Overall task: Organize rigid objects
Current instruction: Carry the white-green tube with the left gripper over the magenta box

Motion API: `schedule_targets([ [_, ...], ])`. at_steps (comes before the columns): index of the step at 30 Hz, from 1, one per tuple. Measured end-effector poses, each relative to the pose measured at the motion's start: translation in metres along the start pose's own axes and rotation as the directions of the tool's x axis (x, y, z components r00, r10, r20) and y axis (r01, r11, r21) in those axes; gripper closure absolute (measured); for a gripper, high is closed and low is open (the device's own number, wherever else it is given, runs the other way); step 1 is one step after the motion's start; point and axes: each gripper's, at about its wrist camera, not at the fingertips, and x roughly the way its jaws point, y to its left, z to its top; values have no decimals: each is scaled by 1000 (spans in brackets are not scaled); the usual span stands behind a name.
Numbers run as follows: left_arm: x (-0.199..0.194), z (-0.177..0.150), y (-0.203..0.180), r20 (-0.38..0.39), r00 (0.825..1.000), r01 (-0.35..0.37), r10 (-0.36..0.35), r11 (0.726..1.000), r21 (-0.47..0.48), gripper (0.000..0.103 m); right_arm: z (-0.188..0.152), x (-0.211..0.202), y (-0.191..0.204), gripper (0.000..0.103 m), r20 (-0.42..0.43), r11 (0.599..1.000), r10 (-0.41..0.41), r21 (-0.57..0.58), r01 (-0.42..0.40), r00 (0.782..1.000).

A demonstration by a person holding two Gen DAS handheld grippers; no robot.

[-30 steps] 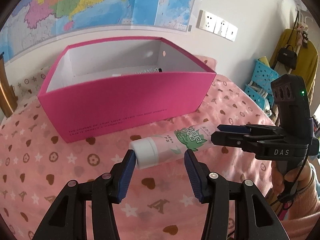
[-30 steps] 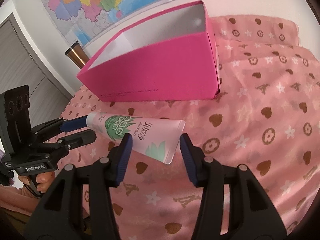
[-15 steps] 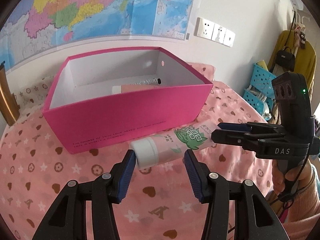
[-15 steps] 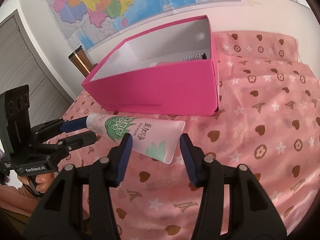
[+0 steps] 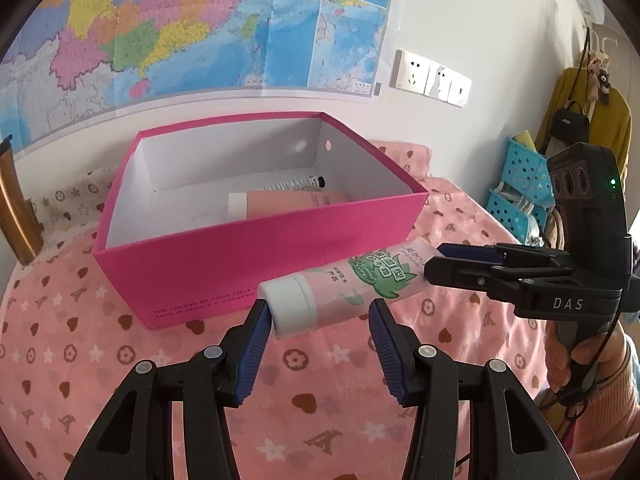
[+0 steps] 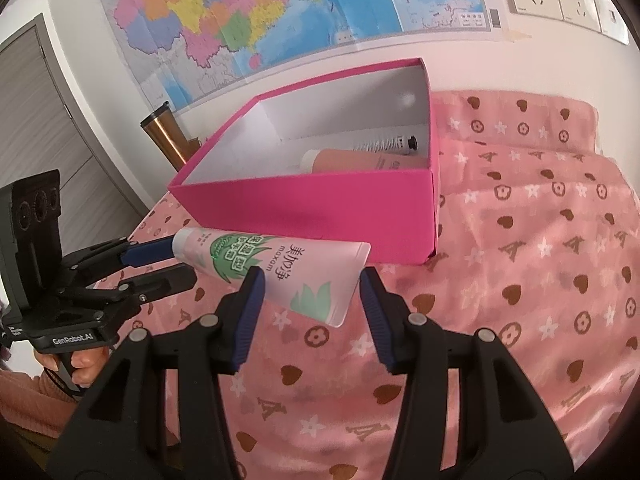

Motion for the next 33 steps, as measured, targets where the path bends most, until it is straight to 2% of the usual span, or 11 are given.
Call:
schedule_targets([
  [33,0,21,-3,48,999,-20,18,999,34,52,23,-6,-3,50,40,999,-12,-32,13,999],
])
